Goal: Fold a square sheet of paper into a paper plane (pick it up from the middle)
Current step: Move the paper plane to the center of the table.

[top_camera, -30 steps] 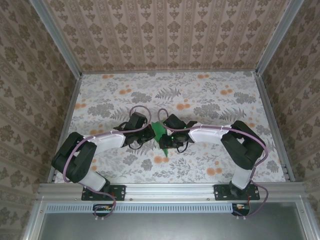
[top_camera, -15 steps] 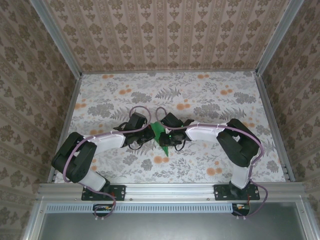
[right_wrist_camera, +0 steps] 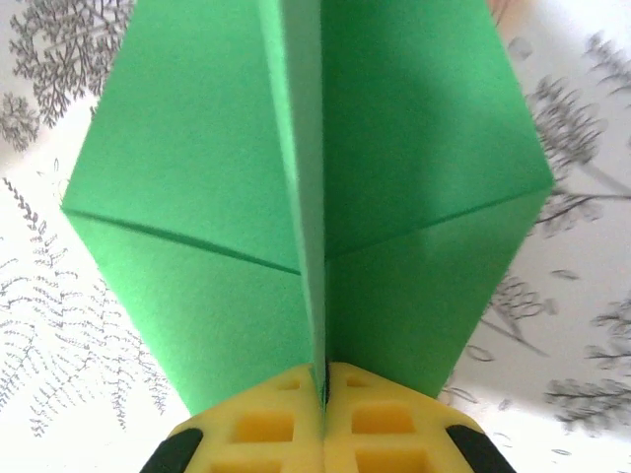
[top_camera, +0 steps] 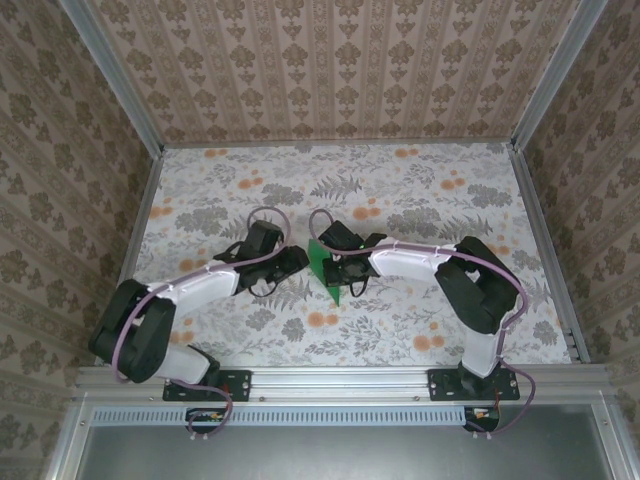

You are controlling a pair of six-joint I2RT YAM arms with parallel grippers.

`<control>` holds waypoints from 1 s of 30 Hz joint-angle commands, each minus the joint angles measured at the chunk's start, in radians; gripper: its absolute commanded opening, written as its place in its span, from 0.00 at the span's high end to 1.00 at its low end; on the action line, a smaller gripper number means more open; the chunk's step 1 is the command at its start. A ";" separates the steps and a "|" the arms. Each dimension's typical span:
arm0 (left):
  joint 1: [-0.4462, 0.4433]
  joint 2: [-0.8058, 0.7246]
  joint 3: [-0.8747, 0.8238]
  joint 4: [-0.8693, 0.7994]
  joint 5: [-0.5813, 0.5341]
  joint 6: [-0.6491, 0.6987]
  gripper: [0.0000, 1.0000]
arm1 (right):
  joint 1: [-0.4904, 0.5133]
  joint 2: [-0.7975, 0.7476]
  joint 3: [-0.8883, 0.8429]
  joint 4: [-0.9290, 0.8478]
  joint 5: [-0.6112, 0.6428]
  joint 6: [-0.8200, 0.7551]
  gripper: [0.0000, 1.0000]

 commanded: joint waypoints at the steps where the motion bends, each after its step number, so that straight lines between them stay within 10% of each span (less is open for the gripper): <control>1: 0.044 -0.057 0.017 -0.115 -0.025 0.052 0.35 | -0.037 -0.041 0.071 -0.096 0.126 -0.061 0.93; 13: 0.111 -0.117 0.043 -0.261 -0.096 0.140 0.01 | -0.207 0.171 0.329 -0.222 0.198 -0.111 0.92; 30: 0.114 -0.114 0.015 -0.252 -0.089 0.139 0.00 | -0.233 0.327 0.400 -0.262 0.203 -0.073 0.78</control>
